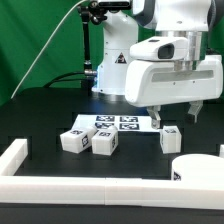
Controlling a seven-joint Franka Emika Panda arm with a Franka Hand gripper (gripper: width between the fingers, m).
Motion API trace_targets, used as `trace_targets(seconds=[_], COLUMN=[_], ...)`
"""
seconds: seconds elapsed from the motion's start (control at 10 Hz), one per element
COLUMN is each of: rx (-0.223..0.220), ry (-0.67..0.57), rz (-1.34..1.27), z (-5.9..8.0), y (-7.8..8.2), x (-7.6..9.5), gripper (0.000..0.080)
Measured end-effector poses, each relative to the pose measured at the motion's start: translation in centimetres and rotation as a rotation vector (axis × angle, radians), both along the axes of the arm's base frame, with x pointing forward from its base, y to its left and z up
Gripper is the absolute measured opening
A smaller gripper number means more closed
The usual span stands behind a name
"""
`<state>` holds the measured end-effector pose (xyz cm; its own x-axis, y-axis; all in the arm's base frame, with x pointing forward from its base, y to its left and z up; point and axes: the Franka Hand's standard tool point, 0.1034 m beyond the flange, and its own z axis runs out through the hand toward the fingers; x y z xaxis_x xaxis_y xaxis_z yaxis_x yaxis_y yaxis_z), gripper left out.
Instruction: Assemble stool
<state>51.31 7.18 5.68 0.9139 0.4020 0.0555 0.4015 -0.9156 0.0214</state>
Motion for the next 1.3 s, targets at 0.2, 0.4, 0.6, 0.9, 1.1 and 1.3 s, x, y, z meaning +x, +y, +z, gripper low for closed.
trace_targets(seconds=[0.2,0.4,0.6,0.9,1.1,1.3], rx=[0.004,0.019,0.042,0.04,0.035,0.001], ry=[0.006,0.028,0.038,0.055,0.085,0.203], rz=[-0.273,-0.445,-0.585,-0.587,-0.55,-0.541], z=[-0.3,-1.1,-1.3,-1.9,-1.9,-1.9], y=[0.4,-0.6,-0.3,-0.5,-1.9,-2.0], x=[0.0,0.8,0.8,0.4,1.0,0.7], gripper=[0.0649,0.0649,0.0649,0.0649,0.0649,0.0649])
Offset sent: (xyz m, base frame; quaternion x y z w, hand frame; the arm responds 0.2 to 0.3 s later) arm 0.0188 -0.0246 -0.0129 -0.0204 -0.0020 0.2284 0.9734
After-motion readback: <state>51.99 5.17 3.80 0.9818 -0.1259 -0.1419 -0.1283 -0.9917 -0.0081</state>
